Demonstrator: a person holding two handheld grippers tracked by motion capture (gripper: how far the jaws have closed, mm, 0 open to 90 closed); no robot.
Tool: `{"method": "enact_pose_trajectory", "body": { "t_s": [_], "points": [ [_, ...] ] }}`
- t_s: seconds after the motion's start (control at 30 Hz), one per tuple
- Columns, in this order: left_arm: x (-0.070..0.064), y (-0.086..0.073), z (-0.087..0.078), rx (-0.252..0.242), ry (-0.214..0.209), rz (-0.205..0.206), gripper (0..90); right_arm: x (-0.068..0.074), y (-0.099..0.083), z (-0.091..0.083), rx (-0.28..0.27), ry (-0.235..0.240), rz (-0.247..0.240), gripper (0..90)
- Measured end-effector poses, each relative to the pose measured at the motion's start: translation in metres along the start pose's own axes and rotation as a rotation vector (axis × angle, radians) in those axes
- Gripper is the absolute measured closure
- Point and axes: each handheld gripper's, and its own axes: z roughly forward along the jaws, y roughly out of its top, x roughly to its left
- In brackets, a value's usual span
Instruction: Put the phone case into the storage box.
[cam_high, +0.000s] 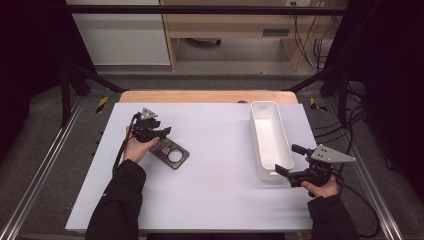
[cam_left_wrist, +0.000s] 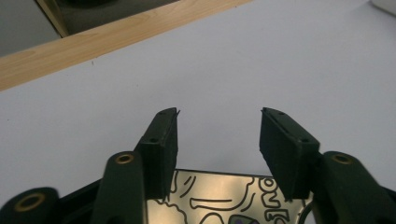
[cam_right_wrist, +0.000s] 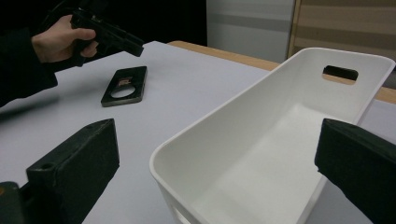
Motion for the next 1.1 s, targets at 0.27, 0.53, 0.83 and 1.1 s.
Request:
{"method": "enact_pose_trajectory", "body": {
  "t_s": [0.27, 0.53, 0.83, 1.1],
  "points": [
    [0.004, -0.005, 0.009, 0.044, 0.013, -0.006, 66.0, 0.0, 0.0, 0.0, 0.002, 0.0, 0.001, 0.3],
    [0.004, -0.007, 0.016, 0.065, 0.041, -0.008, 81.0, 0.0, 0.0, 0.0, 0.001, 0.001, 0.002, 0.3],
    [0.007, -0.011, 0.026, 0.079, 0.059, -0.004, 88.9, 0.0, 0.0, 0.0, 0.002, 0.0, 0.001, 0.3],
    [0.007, -0.015, 0.035, 0.105, 0.071, 0.009, 89.0, 0.0, 0.0, 0.0, 0.001, 0.0, 0.0, 0.3]
  ]
}}
